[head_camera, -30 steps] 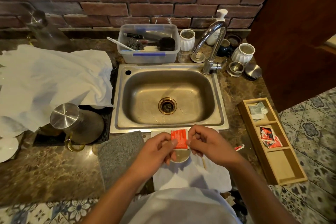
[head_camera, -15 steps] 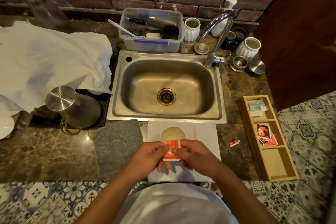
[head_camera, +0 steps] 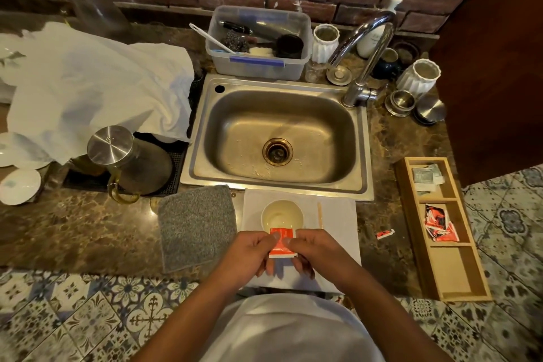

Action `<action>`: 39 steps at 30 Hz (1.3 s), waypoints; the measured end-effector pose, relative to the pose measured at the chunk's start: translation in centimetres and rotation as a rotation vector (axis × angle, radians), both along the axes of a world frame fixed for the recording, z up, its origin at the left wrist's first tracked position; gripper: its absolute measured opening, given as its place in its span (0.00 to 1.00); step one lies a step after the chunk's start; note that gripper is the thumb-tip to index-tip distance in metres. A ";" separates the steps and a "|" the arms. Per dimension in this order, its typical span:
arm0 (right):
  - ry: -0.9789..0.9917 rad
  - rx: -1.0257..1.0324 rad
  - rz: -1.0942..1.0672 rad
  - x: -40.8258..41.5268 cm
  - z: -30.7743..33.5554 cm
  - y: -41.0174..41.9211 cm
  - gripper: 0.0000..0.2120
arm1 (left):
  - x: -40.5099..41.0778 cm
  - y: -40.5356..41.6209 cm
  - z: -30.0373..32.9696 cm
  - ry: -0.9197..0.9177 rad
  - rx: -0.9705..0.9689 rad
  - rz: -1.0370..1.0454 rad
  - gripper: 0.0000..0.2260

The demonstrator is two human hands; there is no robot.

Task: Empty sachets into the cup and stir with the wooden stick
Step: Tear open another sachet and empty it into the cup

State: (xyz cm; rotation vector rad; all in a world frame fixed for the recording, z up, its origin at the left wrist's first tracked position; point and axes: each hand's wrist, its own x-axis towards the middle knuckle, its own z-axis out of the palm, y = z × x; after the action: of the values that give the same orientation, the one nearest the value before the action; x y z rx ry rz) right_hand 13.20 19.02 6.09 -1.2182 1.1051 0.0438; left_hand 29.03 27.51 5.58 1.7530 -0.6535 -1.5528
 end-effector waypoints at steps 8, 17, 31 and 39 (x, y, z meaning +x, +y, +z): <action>-0.041 -0.003 -0.031 0.2 0.3 -0.1 0.17 | 0.1 -0.4 0.2 -0.001 0.007 0.032 0.21; -0.011 -0.020 -0.056 0.3 0.3 0.1 0.16 | 0.2 -0.4 0.4 0.004 0.023 0.019 0.21; -0.024 -0.038 -0.057 0.3 0.5 -0.4 0.18 | 0.3 -0.7 0.8 0.072 0.043 0.028 0.19; 0.014 -0.043 -0.046 0.5 0.4 -0.8 0.16 | 0.2 -1.0 1.0 0.075 0.027 0.023 0.19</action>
State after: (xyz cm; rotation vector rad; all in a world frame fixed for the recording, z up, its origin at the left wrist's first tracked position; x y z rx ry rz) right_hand 13.67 18.26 6.51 -1.2314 1.1508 -0.0066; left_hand 29.25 26.54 6.55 1.7068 -0.5762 -1.6108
